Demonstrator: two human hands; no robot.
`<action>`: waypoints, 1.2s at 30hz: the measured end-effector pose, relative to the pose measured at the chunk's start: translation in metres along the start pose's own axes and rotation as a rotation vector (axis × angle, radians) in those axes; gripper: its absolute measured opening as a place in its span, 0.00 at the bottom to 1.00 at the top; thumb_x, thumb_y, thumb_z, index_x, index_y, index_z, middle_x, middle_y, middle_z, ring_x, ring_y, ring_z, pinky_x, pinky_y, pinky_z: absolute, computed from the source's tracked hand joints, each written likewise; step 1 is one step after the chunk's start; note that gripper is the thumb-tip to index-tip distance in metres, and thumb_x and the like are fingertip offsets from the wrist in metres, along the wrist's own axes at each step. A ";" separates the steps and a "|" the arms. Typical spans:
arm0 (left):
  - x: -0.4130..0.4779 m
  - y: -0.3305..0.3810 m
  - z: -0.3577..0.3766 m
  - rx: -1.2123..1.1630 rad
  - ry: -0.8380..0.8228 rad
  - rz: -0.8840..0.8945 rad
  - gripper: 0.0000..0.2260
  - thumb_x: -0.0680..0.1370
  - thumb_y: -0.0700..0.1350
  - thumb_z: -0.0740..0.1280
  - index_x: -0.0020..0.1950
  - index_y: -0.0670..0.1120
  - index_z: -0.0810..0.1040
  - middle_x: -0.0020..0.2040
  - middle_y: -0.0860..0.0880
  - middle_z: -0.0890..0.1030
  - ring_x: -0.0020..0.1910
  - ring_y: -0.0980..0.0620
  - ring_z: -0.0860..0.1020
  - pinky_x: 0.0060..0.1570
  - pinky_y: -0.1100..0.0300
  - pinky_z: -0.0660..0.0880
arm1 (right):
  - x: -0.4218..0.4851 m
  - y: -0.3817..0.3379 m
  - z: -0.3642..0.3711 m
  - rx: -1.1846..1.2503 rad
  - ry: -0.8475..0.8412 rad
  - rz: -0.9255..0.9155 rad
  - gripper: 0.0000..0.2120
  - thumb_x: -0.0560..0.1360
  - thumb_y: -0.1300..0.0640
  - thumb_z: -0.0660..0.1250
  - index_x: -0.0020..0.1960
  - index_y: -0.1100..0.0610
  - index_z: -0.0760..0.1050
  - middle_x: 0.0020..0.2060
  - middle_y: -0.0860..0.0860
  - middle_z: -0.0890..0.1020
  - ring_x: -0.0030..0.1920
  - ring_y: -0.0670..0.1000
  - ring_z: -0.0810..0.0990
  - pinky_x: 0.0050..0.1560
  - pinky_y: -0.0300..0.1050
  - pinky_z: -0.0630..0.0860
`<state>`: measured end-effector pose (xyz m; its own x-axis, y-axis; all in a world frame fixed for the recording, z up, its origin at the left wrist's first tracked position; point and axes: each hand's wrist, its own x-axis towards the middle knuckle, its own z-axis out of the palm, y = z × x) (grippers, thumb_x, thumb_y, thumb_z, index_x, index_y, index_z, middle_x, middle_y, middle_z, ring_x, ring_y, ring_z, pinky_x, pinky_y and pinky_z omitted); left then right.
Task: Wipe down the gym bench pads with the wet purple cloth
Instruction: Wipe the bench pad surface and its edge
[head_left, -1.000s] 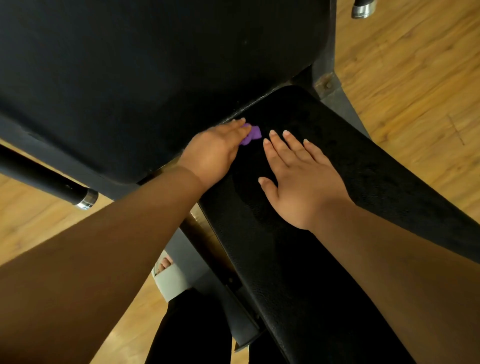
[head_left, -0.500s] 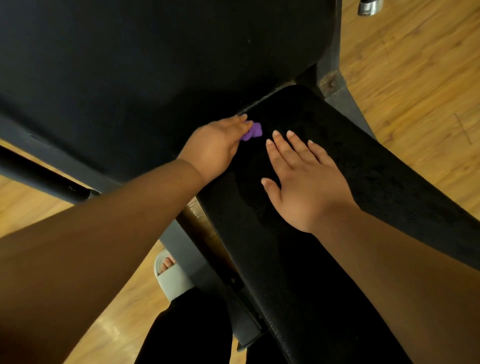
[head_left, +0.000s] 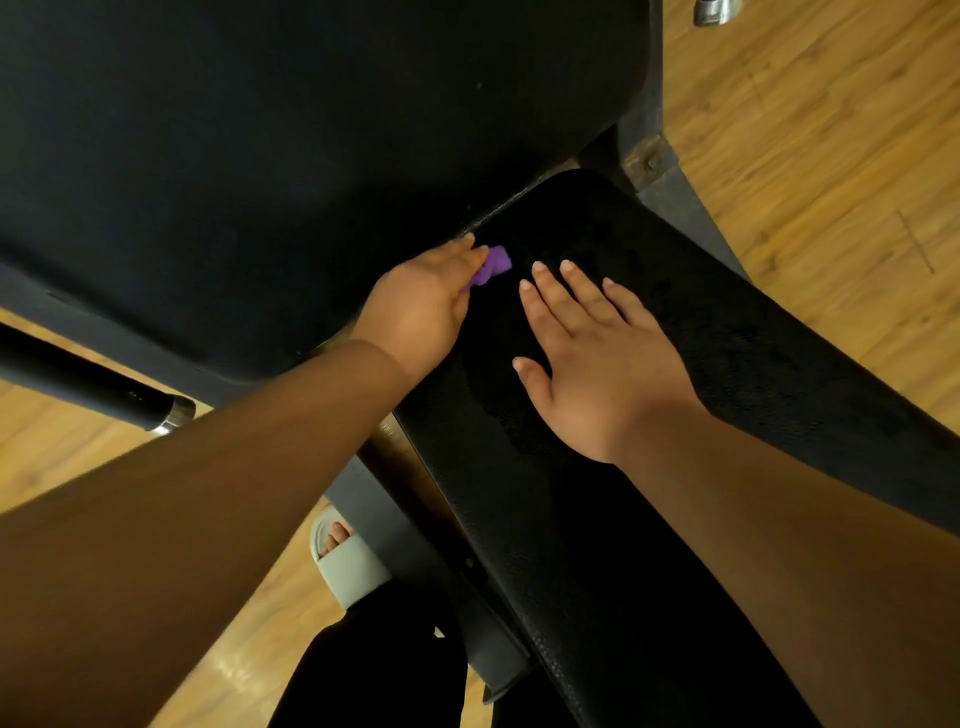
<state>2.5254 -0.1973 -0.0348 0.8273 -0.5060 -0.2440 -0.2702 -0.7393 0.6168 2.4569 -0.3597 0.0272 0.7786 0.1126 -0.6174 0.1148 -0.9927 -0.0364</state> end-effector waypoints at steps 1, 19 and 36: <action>0.005 0.005 0.003 -0.011 0.007 -0.080 0.20 0.82 0.38 0.59 0.74 0.44 0.66 0.75 0.46 0.65 0.75 0.50 0.63 0.70 0.67 0.51 | 0.000 0.000 0.000 0.000 0.002 0.000 0.31 0.81 0.41 0.41 0.78 0.52 0.36 0.78 0.49 0.39 0.77 0.49 0.35 0.77 0.50 0.39; -0.028 0.002 0.013 -0.069 0.120 -0.012 0.20 0.78 0.35 0.65 0.70 0.43 0.72 0.70 0.45 0.73 0.70 0.49 0.70 0.71 0.61 0.60 | 0.002 0.001 0.000 -0.006 -0.012 -0.044 0.28 0.81 0.41 0.41 0.78 0.47 0.37 0.78 0.46 0.38 0.77 0.51 0.34 0.77 0.54 0.39; -0.027 -0.011 0.024 -0.144 0.190 0.055 0.19 0.80 0.37 0.63 0.70 0.46 0.73 0.70 0.49 0.73 0.70 0.53 0.69 0.70 0.66 0.59 | 0.000 0.000 0.002 -0.030 0.001 -0.073 0.26 0.82 0.42 0.43 0.78 0.43 0.39 0.78 0.43 0.40 0.77 0.50 0.36 0.75 0.51 0.36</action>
<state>2.4939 -0.1864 -0.0531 0.8946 -0.4414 -0.0703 -0.2559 -0.6347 0.7292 2.4555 -0.3594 0.0259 0.7679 0.1850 -0.6133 0.1897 -0.9801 -0.0583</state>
